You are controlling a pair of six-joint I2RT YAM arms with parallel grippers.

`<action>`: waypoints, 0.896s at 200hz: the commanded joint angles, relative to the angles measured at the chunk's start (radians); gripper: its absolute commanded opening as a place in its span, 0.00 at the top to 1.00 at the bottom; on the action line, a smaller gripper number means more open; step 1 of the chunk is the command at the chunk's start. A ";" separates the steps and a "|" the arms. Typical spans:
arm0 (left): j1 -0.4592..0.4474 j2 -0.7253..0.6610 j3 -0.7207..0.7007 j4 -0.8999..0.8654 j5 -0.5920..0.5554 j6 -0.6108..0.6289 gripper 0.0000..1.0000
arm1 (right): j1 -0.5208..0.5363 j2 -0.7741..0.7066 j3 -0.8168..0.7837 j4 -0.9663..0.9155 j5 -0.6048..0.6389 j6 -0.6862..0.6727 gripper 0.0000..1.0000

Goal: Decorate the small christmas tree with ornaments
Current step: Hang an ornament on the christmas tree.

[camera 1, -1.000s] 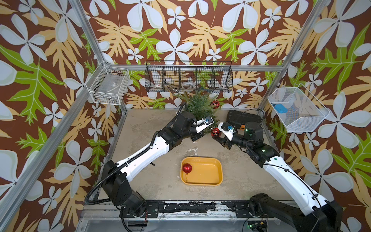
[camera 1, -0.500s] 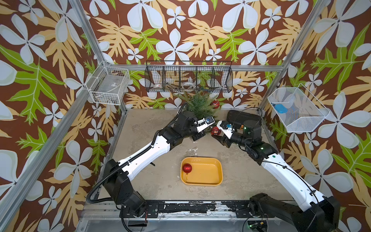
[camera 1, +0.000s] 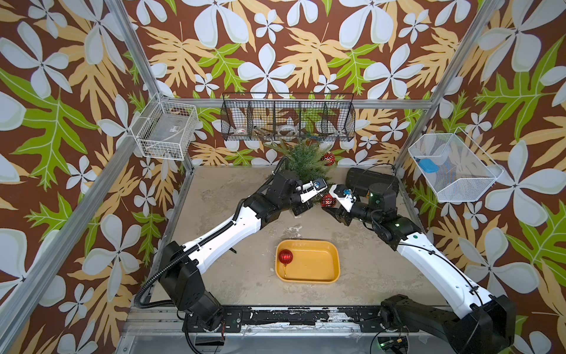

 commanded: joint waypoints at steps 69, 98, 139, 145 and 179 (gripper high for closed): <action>-0.001 -0.018 0.018 0.005 -0.017 -0.057 0.82 | 0.002 -0.004 -0.011 -0.023 0.017 0.018 0.53; -0.001 -0.055 0.008 0.042 0.013 -0.085 0.72 | 0.002 -0.013 -0.030 -0.009 0.025 0.035 0.53; -0.001 -0.096 -0.009 0.087 0.039 -0.104 0.61 | 0.003 -0.020 -0.048 0.002 0.013 0.047 0.42; -0.001 -0.101 -0.012 0.092 0.041 -0.107 0.60 | 0.002 -0.021 -0.050 0.003 0.013 0.048 0.40; -0.001 -0.121 -0.023 0.118 0.056 -0.119 0.60 | 0.002 -0.025 -0.044 0.000 -0.006 0.053 0.29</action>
